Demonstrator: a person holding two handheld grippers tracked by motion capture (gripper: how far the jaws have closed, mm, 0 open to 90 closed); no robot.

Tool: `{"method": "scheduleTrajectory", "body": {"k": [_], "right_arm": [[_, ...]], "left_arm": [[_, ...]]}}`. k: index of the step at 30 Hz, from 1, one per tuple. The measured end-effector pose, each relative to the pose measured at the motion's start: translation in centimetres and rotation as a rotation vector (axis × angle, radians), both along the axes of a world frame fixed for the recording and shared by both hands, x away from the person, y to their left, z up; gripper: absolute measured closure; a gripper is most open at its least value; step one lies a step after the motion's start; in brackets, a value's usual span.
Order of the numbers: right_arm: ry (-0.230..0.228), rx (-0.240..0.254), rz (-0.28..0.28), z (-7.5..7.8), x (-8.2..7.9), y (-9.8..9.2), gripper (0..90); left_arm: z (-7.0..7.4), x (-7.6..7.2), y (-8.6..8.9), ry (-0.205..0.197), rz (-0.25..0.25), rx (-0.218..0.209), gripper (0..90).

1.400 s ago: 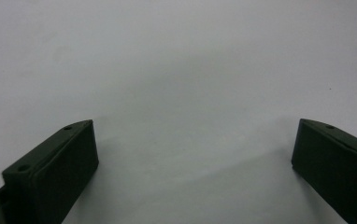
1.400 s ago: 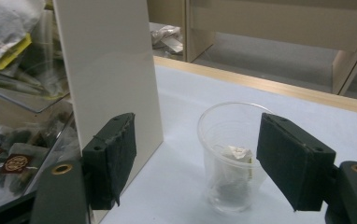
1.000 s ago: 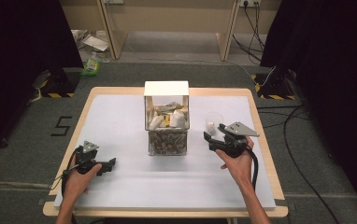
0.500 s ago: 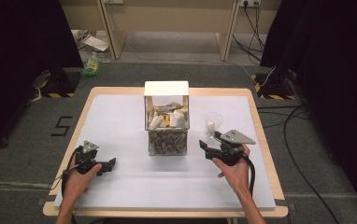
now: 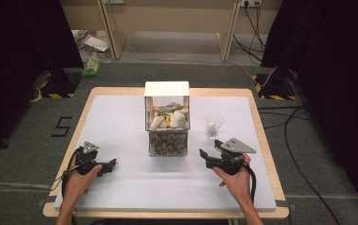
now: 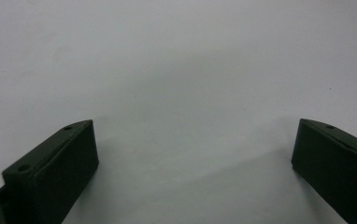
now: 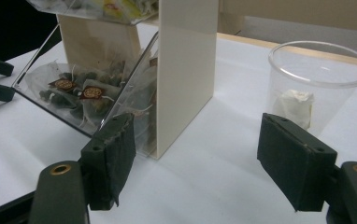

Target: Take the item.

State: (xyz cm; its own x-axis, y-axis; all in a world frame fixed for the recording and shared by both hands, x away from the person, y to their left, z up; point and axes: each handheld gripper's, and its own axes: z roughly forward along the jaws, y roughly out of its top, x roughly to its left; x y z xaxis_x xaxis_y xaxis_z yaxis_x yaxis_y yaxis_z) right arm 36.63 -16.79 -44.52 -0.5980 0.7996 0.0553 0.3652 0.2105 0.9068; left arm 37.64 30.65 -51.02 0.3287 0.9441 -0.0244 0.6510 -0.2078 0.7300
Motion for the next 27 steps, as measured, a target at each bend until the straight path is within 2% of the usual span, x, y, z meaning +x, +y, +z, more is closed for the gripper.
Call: {"method": "scheduleTrajectory", "body": {"k": [14, 27], "right_arm": [[0.032, -0.003, 0.039, -1.2, -1.4, 0.7, 28.5], [0.066, -0.016, 0.047, -2.5, -2.4, 0.6, 28.4]], "left_arm": [[0.0, 0.0, 0.0, 0.000, 0.000, 0.000, 0.0], [0.0, 0.0, 0.0, 0.000, 0.000, 0.000, 0.0]]}}
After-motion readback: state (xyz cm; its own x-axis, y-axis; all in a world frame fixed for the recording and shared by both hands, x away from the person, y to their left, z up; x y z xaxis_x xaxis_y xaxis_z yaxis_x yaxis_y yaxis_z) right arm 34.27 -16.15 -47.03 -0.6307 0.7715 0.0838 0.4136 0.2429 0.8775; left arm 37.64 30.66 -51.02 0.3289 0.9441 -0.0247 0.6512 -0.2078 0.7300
